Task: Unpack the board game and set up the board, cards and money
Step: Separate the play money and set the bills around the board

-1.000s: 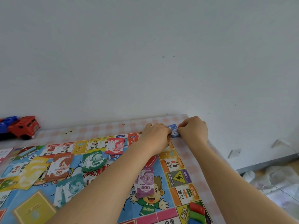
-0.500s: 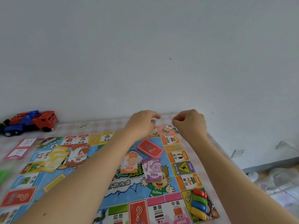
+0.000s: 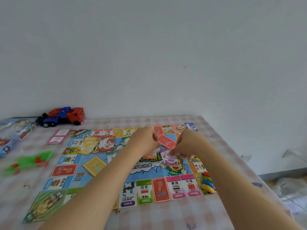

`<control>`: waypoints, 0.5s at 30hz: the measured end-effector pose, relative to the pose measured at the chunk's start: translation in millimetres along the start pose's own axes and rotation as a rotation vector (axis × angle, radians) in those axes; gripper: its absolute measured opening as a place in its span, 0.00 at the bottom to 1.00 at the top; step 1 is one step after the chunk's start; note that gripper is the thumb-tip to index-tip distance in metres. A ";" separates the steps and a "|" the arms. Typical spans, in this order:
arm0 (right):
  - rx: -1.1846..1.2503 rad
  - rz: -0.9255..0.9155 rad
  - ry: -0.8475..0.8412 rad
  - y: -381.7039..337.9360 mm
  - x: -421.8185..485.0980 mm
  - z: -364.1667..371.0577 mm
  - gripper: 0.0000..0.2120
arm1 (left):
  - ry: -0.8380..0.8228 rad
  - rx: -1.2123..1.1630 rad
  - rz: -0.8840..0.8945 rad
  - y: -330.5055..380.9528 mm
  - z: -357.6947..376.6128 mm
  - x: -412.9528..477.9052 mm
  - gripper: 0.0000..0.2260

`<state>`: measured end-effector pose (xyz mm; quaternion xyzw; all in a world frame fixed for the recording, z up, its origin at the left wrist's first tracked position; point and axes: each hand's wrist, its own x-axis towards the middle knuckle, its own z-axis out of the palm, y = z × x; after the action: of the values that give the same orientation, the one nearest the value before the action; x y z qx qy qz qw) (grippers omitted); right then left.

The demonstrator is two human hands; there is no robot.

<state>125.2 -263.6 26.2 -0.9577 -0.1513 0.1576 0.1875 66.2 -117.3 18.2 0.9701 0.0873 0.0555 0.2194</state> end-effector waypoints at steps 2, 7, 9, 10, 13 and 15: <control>0.033 0.012 -0.053 -2.3 -7.3 3.7 0.15 | -0.056 0.004 -0.024 -0.9 5.8 -6.0 0.16; 0.033 0.009 -0.060 -3.0 -20.1 12.7 0.21 | -0.102 0.001 -0.052 1.8 17.8 -13.7 0.24; 0.040 0.010 -0.040 -2.0 -20.8 16.2 0.22 | -0.104 -0.012 -0.058 3.6 20.5 -12.9 0.22; 0.043 0.006 -0.030 -0.8 -20.8 16.9 0.22 | -0.101 -0.014 -0.058 5.3 21.7 -12.0 0.20; 0.025 -0.013 -0.011 2.4 -20.4 18.6 0.22 | -0.099 -0.007 -0.080 10.1 25.8 -7.3 0.14; 0.028 -0.022 -0.001 4.6 -21.1 19.2 0.22 | -0.121 -0.034 -0.100 13.6 26.6 -4.3 0.14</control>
<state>100.3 -269.0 12.6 -0.9532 -0.1596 0.1581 0.2023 67.8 -141.2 -0.1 0.9623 0.1216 -0.0127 0.2430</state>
